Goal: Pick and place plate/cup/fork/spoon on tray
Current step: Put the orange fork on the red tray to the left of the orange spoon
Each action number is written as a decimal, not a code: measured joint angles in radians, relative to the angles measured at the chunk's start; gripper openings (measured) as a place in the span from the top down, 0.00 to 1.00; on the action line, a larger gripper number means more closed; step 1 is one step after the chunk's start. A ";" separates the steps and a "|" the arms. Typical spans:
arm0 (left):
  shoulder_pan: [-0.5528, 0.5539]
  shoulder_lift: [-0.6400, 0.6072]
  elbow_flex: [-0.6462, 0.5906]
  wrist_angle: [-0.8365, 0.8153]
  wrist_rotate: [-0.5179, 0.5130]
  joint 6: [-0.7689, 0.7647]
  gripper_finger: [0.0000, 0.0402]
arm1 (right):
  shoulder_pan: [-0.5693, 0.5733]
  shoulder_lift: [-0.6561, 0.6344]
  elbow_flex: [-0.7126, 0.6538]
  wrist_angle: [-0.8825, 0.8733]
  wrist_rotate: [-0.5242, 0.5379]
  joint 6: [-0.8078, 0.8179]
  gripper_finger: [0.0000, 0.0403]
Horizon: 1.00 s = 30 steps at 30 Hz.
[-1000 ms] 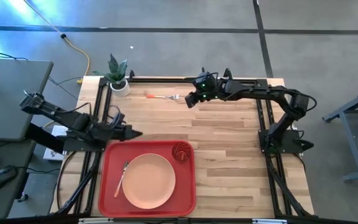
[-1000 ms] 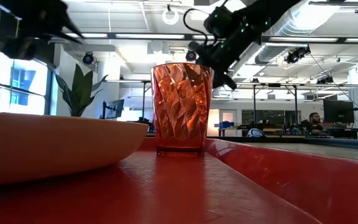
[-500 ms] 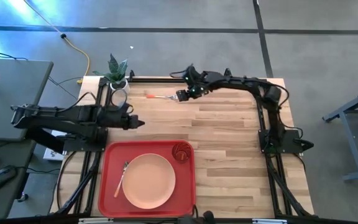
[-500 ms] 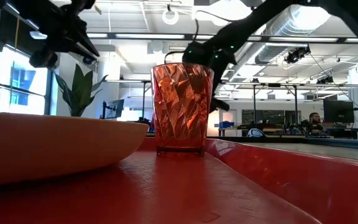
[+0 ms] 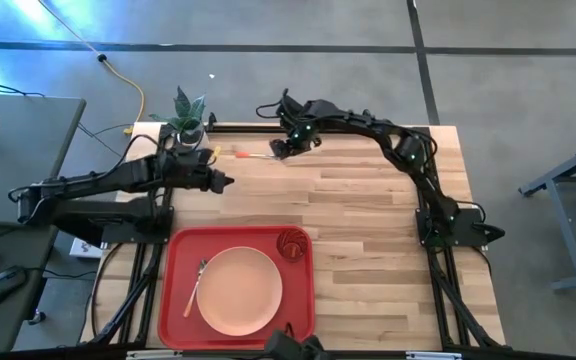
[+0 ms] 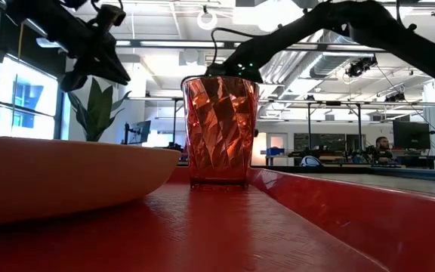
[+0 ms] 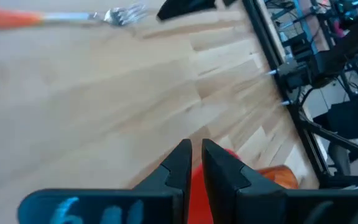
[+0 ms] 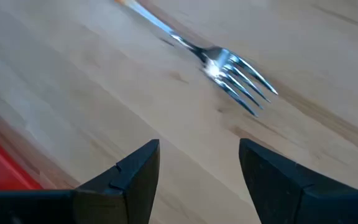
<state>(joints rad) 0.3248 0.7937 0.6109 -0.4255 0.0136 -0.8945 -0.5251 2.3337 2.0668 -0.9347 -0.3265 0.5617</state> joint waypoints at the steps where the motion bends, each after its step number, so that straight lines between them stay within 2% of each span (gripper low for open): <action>1: 0.025 0.013 0.000 0.029 0.022 0.032 0.93 | 0.008 0.002 0.015 -0.004 0.011 -0.006 0.48; 4: 0.093 0.062 0.000 0.112 0.106 0.119 0.93 | 0.037 0.001 0.060 -0.043 0.105 -0.022 0.48; 8: 0.156 0.139 0.000 0.170 0.229 0.214 0.93 | 0.070 -0.009 0.118 -0.214 0.212 -0.098 0.48; 11: 0.188 0.202 0.000 0.199 0.306 0.275 0.93 | 0.093 -0.055 0.100 -0.298 0.299 -0.131 0.48; 14: 0.207 0.268 0.030 0.205 0.360 0.340 0.93 | 0.106 -0.112 0.035 -0.316 0.327 -0.122 0.48; 20: 0.212 0.379 0.159 0.205 0.370 0.484 0.93 | 0.083 -0.304 -0.255 -0.186 0.352 -0.042 0.48; 26: 0.232 0.468 0.279 0.157 0.346 0.659 0.93 | 0.070 -0.585 -0.681 0.176 0.306 0.162 0.48; 30: 0.262 0.549 0.334 0.128 0.349 0.719 0.93 | 0.105 -0.742 -0.933 0.398 0.328 0.348 0.48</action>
<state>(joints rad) 0.5872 1.3427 0.9446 -0.2971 0.3625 -0.1754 -0.4200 1.5920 1.1340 -0.5364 0.0013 0.9094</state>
